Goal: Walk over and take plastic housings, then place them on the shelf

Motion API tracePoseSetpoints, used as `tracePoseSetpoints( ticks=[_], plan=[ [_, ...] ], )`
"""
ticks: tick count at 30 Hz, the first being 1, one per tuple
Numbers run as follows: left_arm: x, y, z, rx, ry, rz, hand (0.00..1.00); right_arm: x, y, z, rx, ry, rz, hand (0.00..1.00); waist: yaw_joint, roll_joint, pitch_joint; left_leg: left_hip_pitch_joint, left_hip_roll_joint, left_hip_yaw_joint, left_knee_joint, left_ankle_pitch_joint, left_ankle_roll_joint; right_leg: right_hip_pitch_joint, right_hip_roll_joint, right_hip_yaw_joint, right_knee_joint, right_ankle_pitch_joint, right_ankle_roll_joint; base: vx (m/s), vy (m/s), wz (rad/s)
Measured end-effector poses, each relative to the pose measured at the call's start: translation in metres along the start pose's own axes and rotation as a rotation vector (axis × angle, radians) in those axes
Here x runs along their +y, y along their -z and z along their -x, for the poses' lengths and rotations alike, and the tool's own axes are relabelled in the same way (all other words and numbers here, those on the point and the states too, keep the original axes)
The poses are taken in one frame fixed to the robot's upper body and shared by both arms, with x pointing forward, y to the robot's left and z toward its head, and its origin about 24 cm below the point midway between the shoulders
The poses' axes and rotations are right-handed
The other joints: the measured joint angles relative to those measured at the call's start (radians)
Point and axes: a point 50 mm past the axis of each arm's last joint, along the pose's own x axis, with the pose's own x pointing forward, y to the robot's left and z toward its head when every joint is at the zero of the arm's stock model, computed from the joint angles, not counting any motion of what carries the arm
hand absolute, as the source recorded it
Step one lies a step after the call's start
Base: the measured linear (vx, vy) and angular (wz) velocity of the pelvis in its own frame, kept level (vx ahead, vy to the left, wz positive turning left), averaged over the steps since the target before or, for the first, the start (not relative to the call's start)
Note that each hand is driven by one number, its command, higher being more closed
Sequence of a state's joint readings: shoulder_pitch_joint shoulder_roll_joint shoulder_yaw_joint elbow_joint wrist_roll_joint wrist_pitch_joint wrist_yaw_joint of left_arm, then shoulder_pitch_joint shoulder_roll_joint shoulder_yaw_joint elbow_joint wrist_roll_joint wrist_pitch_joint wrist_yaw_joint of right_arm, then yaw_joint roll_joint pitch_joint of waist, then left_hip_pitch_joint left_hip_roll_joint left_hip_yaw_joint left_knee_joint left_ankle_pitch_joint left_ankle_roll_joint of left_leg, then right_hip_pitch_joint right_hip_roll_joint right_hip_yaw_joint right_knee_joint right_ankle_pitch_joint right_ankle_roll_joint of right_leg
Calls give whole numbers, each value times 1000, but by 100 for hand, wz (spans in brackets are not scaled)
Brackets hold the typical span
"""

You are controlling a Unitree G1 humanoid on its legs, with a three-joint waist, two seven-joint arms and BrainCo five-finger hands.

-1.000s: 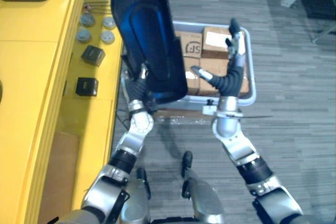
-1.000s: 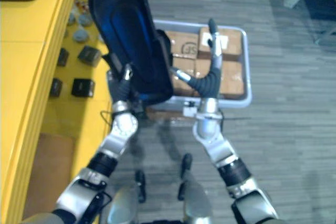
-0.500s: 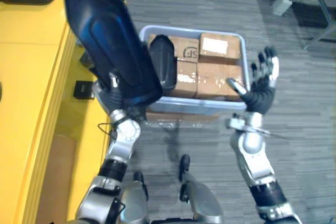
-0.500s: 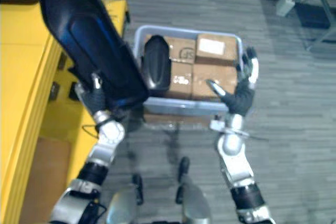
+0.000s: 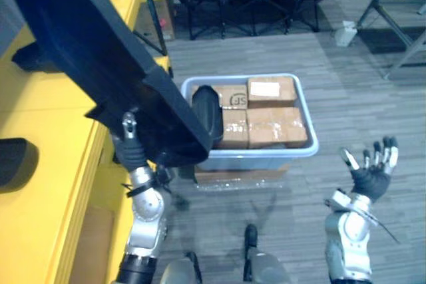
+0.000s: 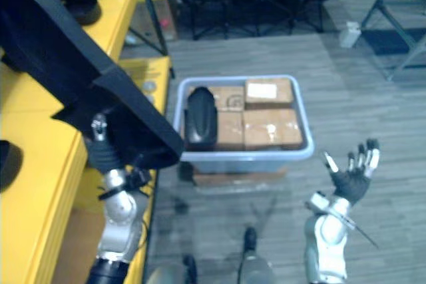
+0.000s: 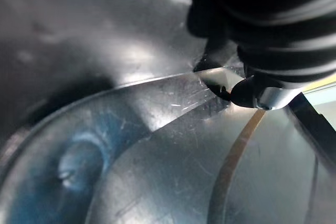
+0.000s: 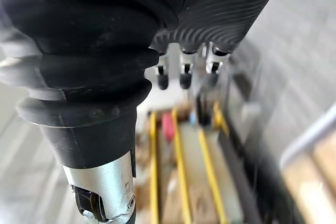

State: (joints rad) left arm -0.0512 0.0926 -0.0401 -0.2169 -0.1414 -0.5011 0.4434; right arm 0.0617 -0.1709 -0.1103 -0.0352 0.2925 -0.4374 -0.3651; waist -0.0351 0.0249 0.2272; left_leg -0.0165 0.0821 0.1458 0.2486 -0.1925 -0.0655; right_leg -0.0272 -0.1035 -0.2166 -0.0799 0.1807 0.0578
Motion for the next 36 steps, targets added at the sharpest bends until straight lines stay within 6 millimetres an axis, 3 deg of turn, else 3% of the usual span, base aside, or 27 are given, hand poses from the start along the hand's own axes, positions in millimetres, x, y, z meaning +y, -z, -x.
tracePoseSetpoints(
  ticks=[2,4,10,16,19,22,23,25,30,34,36],
  plan=[
    [0,-9,-5,-41,75,-11,100,23,-7,-10,-51,-94,-2,0,23,-3,-8,19,-2,-5,-7,4,0,20,-1,-7,-2,0,0,-32,8,15],
    [5,-15,-9,-60,120,-42,100,41,-13,-19,-82,-147,-10,0,27,-7,-30,20,-11,-30,-18,13,2,31,-9,-32,-10,-7,3,-57,12,27],
    [22,-13,-8,-2,113,-75,100,48,-8,-26,-24,-191,18,0,55,-13,-47,38,-23,-55,-39,30,6,51,-16,-60,-10,-7,4,-9,5,17],
    [50,-6,3,118,19,-111,100,60,-2,-21,35,-369,-27,0,69,-19,-57,46,-28,-95,-56,34,6,80,-21,-103,-11,-28,0,-12,-2,17],
    [75,-10,13,142,-88,-208,100,83,10,-14,89,-469,-43,0,110,-19,-61,46,-32,-150,-73,49,0,103,-21,-167,-11,-48,-4,8,-37,60],
    [118,-26,32,148,-301,-345,100,119,18,-4,139,-584,-72,0,199,-19,-76,14,-32,-231,-90,78,-11,107,-15,-253,-11,-47,-2,39,-52,67],
    [121,-27,34,150,-317,-354,100,121,19,-3,143,-591,-73,0,209,-18,-77,16,-32,-239,-93,80,-12,110,-15,-258,-11,-47,-2,65,-31,60],
    [144,-39,53,173,-428,-429,100,135,27,6,187,-625,-86,0,262,-18,-90,18,-42,-293,-103,87,-11,138,-18,-319,-11,-51,1,66,9,66],
    [166,-58,77,187,-530,-483,100,157,35,14,225,-640,-79,0,329,-39,-105,16,-73,-335,-100,82,3,170,-46,-382,-11,-87,19,18,57,37],
    [168,-66,80,180,-517,-504,100,156,37,14,235,-627,-74,0,328,-40,-107,6,-80,-343,-99,79,9,178,-53,-397,-4,-91,19,4,67,13],
    [168,-67,79,174,-500,-503,100,148,42,14,261,-600,-57,0,306,-49,-113,-10,-88,-359,-93,80,17,193,-58,-444,-2,-99,26,37,28,59]
  ],
)
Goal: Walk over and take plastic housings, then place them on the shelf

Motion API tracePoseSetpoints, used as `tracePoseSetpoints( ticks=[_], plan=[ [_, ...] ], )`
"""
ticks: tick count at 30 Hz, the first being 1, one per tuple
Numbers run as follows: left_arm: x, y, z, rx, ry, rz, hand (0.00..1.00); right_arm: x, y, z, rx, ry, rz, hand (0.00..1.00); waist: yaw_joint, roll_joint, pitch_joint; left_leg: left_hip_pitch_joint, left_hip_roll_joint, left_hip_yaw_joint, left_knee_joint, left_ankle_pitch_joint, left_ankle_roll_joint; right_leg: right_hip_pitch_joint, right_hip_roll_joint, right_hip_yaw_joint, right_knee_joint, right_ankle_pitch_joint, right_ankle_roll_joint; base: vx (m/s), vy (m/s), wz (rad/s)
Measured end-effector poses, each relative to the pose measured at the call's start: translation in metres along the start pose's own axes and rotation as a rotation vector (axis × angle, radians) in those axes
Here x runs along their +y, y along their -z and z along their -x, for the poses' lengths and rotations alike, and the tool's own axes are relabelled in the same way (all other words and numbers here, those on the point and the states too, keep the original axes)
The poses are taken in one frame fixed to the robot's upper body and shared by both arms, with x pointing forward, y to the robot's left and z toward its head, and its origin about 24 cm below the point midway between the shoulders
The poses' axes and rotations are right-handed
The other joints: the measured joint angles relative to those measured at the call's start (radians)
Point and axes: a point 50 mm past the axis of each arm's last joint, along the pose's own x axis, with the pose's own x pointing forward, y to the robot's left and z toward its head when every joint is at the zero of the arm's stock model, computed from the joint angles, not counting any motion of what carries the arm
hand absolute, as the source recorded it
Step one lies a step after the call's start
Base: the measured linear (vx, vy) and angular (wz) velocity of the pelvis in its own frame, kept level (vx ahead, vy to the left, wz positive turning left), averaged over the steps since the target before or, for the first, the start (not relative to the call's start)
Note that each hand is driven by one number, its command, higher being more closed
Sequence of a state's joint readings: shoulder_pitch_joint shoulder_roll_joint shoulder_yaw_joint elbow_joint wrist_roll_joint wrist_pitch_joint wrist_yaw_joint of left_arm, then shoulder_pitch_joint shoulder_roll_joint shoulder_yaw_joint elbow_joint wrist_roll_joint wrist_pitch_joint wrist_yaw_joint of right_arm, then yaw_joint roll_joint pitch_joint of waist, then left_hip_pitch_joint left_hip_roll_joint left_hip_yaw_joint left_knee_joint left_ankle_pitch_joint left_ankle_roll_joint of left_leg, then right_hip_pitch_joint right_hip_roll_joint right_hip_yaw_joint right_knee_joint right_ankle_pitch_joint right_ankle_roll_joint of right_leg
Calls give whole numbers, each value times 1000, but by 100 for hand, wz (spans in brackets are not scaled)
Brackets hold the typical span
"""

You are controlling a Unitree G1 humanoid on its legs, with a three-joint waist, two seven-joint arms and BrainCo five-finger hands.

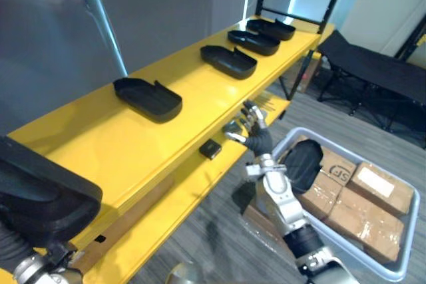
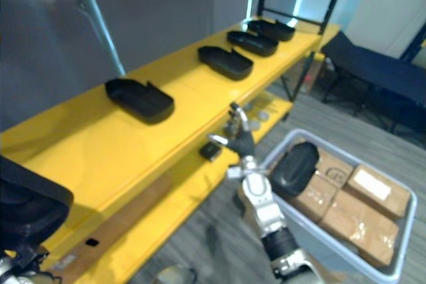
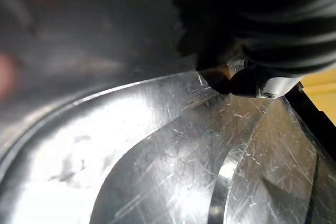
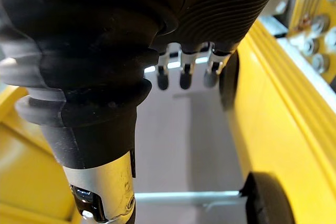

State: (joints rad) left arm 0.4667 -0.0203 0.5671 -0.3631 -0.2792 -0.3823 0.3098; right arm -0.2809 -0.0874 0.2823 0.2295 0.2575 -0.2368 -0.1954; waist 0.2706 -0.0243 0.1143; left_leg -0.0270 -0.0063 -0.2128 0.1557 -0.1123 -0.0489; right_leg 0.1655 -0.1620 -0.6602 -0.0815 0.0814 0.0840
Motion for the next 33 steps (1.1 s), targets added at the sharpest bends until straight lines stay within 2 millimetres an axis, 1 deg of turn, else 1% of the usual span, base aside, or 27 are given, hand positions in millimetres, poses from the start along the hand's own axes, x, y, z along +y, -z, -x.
tracePoseSetpoints(
  ticks=[1,2,3,4,5,7,8,10,12,13,15,16,17,18,19,20,21,22,23,24,27,28,29,30,33],
  plan=[
    [-2,0,-1,-1,11,17,100,-6,3,3,11,26,1,0,-21,0,0,-23,6,33,22,0,11,16,-5,-40,0,-3,5,47,25,122],
    [-9,0,-3,-6,45,54,100,-21,6,9,27,80,14,0,-45,-1,-2,-63,32,115,61,3,17,41,-10,-110,0,-7,13,60,61,164],
    [-17,0,-4,-8,76,100,100,-39,11,18,54,138,44,0,-42,9,0,-81,38,146,75,20,-7,59,-13,-150,1,-2,27,66,80,135],
    [-19,0,-4,-8,83,130,100,-45,13,22,67,158,64,0,-35,12,4,-79,29,142,73,22,-6,64,-17,-157,2,0,32,56,128,74],
    [-18,2,-1,10,78,159,100,-52,15,25,79,169,101,0,-14,20,10,-78,15,136,63,27,2,64,-33,-159,9,-2,39,50,130,26],
    [-18,5,3,32,61,176,100,-49,15,24,75,154,122,0,-7,29,20,-78,6,136,63,28,3,62,-51,-157,28,-7,37,59,168,19],
    [-20,6,5,39,71,179,100,-47,14,23,71,142,121,0,-8,28,22,-77,2,136,64,28,3,62,-61,-155,43,-14,36,58,157,12],
    [-25,6,7,37,104,188,100,-46,11,21,44,116,118,0,-10,23,29,-76,2,142,65,27,5,55,-67,-129,59,-20,27,27,99,-1],
    [-31,0,7,1,149,170,100,-43,5,17,4,79,115,0,-13,13,53,-78,4,154,66,24,8,40,-68,-106,75,-32,20,-15,63,-15],
    [-40,-5,5,-31,206,178,100,-43,2,17,-18,70,117,0,-24,4,72,-78,4,152,66,19,15,37,-71,-100,89,-48,26,-29,31,-2],
    [-46,-9,3,-74,253,170,100,-43,1,17,-34,69,116,0,-37,2,80,-81,1,145,64,18,16,25,-74,-75,112,-76,28,-40,25,17],
    [-57,-17,-1,-124,338,195,100,-44,-1,18,-51,70,124,0,-58,3,82,-92,-10,117,62,22,21,3,-68,-3,146,-114,31,-47,29,48],
    [-63,-22,-3,-152,380,209,100,-44,-3,18,-62,70,132,0,-74,3,82,-99,-17,97,61,27,22,-5,-62,36,157,-134,33,-44,4,84],
    [-76,-32,-6,-220,470,241,100,-47,-6,20,-84,67,157,0,-87,3,82,-104,-31,68,44,43,24,-23,-57,96,182,-163,30,-26,-18,73],
    [-82,-37,-8,-258,508,256,100,-48,-8,20,-92,62,179,0,-90,5,82,-108,-36,54,34,54,23,-33,-57,119,196,-174,22,-4,-17,87],
    [-96,-49,-10,-335,585,297,100,-53,-14,18,-119,58,228,0,-95,12,89,-120,-47,25,14,84,12,-51,-57,167,216,-183,10,13,5,83],
    [-108,-59,-12,-401,643,338,100,-59,-23,15,-150,54,275,0,-96,23,101,-130,-51,2,7,108,4,-70,-59,177,236,-186,9,26,10,81],
    [-113,-62,-13,-423,658,352,100,-62,-27,12,-166,52,290,0,-95,28,109,-139,-48,6,7,119,2,-77,-60,177,242,-186,10,11,3,52],
    [-116,-68,-15,-456,662,374,100,-62,-38,3,-207,40,308,0,-95,39,131,-141,-43,22,12,125,-1,-80,-60,181,252,-186,10,-17,-6,6],
    [-116,-70,-15,-460,656,382,100,-58,-47,-4,-244,9,313,0,-91,40,141,-131,-38,36,13,125,-1,-79,-59,198,257,-187,11,-33,-20,-8],
    [-114,-61,-9,-400,674,358,100,-50,-58,-3,-304,-73,312,0,-95,37,144,-105,-31,59,18,123,-1,-62,-60,213,265,-191,10,-25,-27,-20],
    [-113,-60,-9,-392,675,351,100,-48,-59,-2,-310,-90,306,0,-96,35,145,-101,-29,62,22,121,-4,-59,-60,220,266,-191,9,-50,-5,-25],
    [-111,-58,-7,-380,674,338,100,-45,-60,1,-318,-119,305,0,-96,34,145,-95,-19,73,33,105,-5,-58,-55,229,270,-196,7,-76,-2,-29],
    [-109,-56,-6,-369,674,328,100,-43,-61,3,-330,-147,298,0,-95,29,149,-95,-11,88,51,85,-3,-58,-50,244,275,-208,14,-85,-3,-32],
    [-107,-53,-6,-358,672,307,100,-40,-58,10,-331,-174,276,0,-96,21,173,-97,-2,100,95,59,-3,-57,-45,262,301,-235,15,-132,-4,-21]
  ],
)
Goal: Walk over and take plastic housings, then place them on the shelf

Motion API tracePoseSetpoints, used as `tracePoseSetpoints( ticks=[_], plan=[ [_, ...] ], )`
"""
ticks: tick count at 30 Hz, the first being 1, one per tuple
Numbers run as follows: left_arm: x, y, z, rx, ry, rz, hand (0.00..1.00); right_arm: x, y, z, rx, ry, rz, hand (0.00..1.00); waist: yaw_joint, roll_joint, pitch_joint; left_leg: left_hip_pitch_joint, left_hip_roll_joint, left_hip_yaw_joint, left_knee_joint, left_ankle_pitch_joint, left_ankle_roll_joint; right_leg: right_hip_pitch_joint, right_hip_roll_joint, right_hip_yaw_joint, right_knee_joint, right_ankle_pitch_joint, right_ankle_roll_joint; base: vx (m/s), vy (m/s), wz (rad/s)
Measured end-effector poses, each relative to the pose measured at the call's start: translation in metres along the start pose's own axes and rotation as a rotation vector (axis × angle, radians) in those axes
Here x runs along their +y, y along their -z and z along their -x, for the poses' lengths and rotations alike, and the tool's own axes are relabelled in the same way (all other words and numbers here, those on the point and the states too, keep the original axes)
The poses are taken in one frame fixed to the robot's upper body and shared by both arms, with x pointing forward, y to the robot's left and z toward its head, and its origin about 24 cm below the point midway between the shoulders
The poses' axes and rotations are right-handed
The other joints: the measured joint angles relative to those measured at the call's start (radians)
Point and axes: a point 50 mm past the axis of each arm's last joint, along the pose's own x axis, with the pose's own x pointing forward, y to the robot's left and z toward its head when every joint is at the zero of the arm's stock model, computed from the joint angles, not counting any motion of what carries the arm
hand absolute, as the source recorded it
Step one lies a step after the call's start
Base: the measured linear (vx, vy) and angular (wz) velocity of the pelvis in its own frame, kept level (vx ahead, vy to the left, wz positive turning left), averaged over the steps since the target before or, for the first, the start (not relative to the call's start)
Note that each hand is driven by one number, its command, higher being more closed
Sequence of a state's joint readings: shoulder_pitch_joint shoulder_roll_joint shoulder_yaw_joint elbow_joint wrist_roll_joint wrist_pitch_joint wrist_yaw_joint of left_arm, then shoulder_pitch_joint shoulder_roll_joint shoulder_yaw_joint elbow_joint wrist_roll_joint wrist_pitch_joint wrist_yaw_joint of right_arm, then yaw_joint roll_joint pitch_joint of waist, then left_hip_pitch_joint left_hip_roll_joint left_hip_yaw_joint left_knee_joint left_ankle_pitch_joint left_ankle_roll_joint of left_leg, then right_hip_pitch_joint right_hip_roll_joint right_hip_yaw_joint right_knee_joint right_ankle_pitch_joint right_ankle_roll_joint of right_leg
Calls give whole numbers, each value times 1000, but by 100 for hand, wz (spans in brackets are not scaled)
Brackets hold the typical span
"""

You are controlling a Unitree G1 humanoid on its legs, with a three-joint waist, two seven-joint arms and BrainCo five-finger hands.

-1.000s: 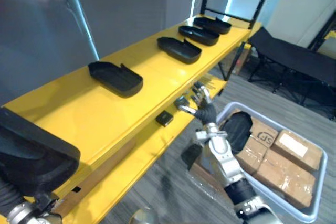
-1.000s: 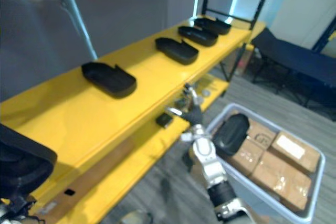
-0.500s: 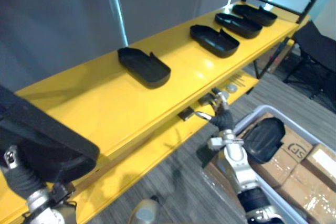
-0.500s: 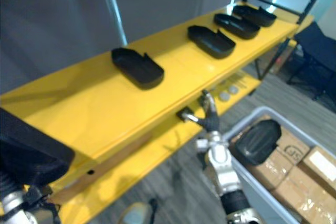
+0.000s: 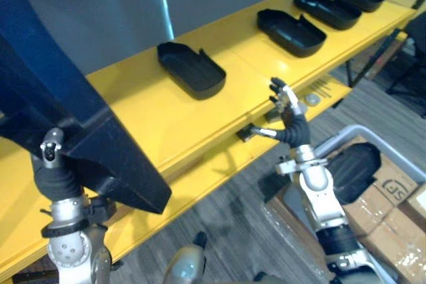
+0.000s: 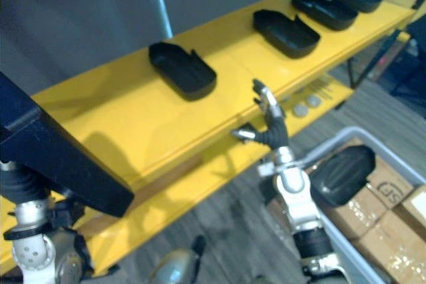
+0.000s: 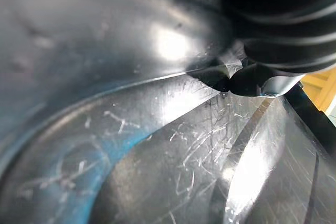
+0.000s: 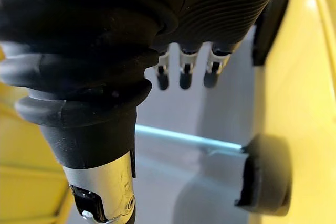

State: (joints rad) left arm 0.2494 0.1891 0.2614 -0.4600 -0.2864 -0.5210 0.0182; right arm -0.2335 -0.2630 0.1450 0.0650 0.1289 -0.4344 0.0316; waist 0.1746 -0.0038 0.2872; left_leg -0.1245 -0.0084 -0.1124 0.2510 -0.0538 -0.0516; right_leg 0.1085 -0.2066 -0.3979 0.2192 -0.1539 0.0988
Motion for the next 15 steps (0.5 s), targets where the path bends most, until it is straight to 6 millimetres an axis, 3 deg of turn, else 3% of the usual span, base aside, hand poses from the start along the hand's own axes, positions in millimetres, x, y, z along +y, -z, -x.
tracePoseSetpoints(
  ticks=[3,8,11,13,15],
  plan=[
    [0,3,2,17,1,-32,100,4,-2,1,-17,-1,-17,0,-3,-3,5,-17,3,13,3,-8,4,-17,-5,7,11,-20,11,-156,2,4],
    [-4,-2,-12,-71,-43,-109,100,8,-21,-21,-145,113,-52,0,6,3,8,-134,12,67,46,-4,11,-106,-30,-12,44,-25,18,-31,50,24],
    [-4,-7,-23,-133,-48,-142,100,7,-27,-26,-179,163,-56,0,25,-3,6,-153,-21,66,115,-60,47,-100,-61,-12,105,-44,45,155,84,22],
    [-2,-10,-30,-166,-33,-160,100,1,-27,-25,-178,207,-52,0,24,0,9,-148,-40,52,172,-99,64,-178,-115,35,355,-41,29,175,88,27],
    [0,-12,-35,-184,1,-197,100,-9,-26,-24,-177,278,-54,0,7,-10,40,-57,-62,31,201,-149,87,-293,-158,186,710,55,-20,237,24,34]
  ],
)
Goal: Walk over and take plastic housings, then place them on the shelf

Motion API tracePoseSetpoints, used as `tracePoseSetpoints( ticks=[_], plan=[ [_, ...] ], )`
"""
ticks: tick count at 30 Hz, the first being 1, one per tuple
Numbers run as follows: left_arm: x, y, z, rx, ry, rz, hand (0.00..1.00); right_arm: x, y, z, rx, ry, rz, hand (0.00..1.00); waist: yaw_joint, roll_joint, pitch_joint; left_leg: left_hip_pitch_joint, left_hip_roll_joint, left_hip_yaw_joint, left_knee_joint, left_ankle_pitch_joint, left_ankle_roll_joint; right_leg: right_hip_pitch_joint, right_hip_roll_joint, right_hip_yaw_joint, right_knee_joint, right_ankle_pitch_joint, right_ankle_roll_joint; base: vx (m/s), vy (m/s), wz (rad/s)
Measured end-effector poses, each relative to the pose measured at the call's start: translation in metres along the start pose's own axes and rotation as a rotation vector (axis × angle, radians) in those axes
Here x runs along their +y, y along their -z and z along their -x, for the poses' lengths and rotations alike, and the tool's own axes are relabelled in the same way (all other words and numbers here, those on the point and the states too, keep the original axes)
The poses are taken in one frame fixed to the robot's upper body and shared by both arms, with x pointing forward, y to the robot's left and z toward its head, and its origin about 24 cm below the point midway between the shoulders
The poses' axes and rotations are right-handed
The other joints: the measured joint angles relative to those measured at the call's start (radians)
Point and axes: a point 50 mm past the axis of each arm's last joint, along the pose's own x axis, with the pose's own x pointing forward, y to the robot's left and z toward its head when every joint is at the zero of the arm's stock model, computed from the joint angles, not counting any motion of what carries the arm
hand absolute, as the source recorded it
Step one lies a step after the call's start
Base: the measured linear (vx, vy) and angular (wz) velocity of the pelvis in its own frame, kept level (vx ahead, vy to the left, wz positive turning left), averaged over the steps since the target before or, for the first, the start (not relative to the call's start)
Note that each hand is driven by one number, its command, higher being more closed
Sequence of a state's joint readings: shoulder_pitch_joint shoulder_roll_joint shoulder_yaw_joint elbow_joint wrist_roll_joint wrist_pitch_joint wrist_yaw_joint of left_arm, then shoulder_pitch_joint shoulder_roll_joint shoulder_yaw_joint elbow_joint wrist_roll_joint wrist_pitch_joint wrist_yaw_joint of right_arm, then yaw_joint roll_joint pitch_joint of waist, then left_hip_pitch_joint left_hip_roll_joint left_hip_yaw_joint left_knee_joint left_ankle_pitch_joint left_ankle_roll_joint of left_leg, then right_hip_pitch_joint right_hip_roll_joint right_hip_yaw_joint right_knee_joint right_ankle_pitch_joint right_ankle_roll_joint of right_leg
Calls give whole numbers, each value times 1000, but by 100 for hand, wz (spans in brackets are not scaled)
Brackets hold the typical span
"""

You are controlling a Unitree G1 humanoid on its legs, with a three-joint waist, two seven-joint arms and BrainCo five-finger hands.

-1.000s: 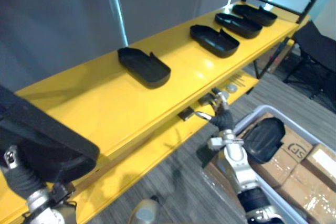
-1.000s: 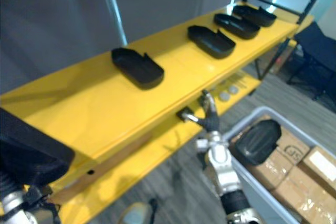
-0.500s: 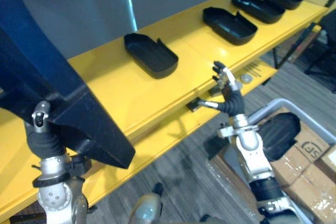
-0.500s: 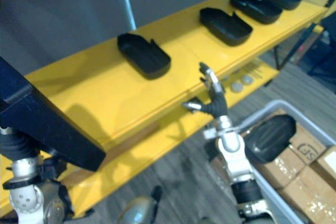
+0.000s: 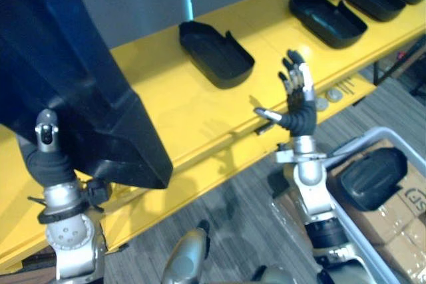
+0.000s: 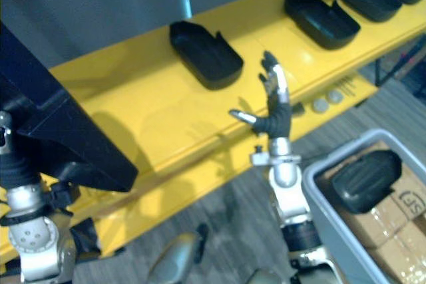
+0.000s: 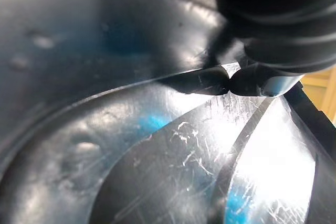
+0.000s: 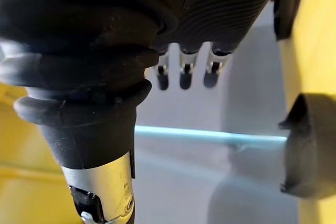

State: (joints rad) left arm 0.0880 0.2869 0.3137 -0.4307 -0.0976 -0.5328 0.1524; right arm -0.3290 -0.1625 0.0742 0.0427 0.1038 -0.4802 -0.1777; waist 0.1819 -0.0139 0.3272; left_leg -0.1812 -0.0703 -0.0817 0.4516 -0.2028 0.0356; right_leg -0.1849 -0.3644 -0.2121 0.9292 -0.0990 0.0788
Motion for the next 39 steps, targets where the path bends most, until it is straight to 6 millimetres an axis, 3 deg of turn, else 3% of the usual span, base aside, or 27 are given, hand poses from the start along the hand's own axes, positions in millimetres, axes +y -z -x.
tracePoseSetpoints(
  ticks=[2,4,6,7,8,9,10,12,13,18,21,24,30,34,39],
  plan=[
    [0,-1,-2,-9,10,-13,100,-7,-2,-1,-10,29,10,0,-27,3,0,46,9,-46,-5,-18,2,-42,36,31,67,-57,-27,228,-109,58],
    [-2,-2,-6,-28,16,-28,100,-13,-8,-3,-36,54,20,0,-47,7,-1,59,23,-98,-31,-22,-4,-68,85,31,-71,-93,-43,189,-180,72],
    [-5,-2,-10,-38,7,-9,100,-23,-20,-3,-85,81,41,0,-61,11,-4,58,54,-161,-43,-40,-36,-66,149,64,-375,-89,-39,187,-267,68],
    [-5,-2,-11,-39,6,-6,100,-26,-22,-2,-92,86,49,0,-62,9,-6,58,61,-181,-40,-49,-50,-57,161,84,-444,-80,-36,219,-325,78],
    [-6,-1,-10,-31,2,-1,100,-32,-25,4,-94,97,69,0,-70,-3,-15,54,64,-218,-27,-70,-83,-25,170,122,-586,-42,-42,248,-383,100],
    [-7,1,-9,-12,3,-1,100,-39,-27,8,-90,113,89,0,-81,-11,-25,42,62,-248,4,-96,-125,13,175,128,-643,76,44,254,-419,101],
    [-9,3,-5,11,-7,12,100,-43,-27,9,-87,118,105,0,-82,10,-34,41,86,-252,10,-106,-140,16,189,95,-625,63,52,320,-466,85],
    [-17,7,3,66,0,50,100,-58,-35,7,-107,144,157,0,-79,59,-79,46,155,-230,-36,-71,-190,39,221,23,-600,36,15,286,-366,70],
    [-18,5,3,70,0,54,100,-60,-44,4,-148,145,156,0,-71,68,-88,80,175,-194,-87,-42,-196,54,226,10,-595,23,-1,192,-228,53],
    [-17,4,6,86,-7,52,100,-54,-56,-7,-211,91,31,0,-57,64,-128,131,200,-127,-185,24,-201,110,226,-42,-602,-19,-19,132,-158,35],
    [-17,20,8,145,-19,41,100,-49,-54,-10,-203,9,-24,0,-58,58,-137,150,196,-130,-256,76,-191,161,216,-111,-654,-19,-19,34,-66,61],
    [-14,39,18,264,-50,8,100,-28,-49,-15,-197,-68,-106,0,-56,55,-139,180,185,-130,-315,117,-174,207,207,-155,-682,-19,-18,-27,-29,45],
    [-5,45,30,346,-52,-69,100,14,-33,-8,-111,-125,-65,0,-34,32,-155,180,169,-131,-392,163,-149,248,190,-227,-743,-6,2,-66,8,39],
    [14,49,43,439,-82,-145,100,5,-28,-1,-84,-21,1,0,-31,20,-163,179,155,-113,-420,175,-130,257,176,-226,-768,11,17,-43,41,7],
    [28,58,54,579,-82,-151,100,-44,-12,38,63,189,124,0,-40,13,-175,198,149,-43,-443,198,-141,255,173,-185,-821,66,36,53,37,-23]
  ],
)
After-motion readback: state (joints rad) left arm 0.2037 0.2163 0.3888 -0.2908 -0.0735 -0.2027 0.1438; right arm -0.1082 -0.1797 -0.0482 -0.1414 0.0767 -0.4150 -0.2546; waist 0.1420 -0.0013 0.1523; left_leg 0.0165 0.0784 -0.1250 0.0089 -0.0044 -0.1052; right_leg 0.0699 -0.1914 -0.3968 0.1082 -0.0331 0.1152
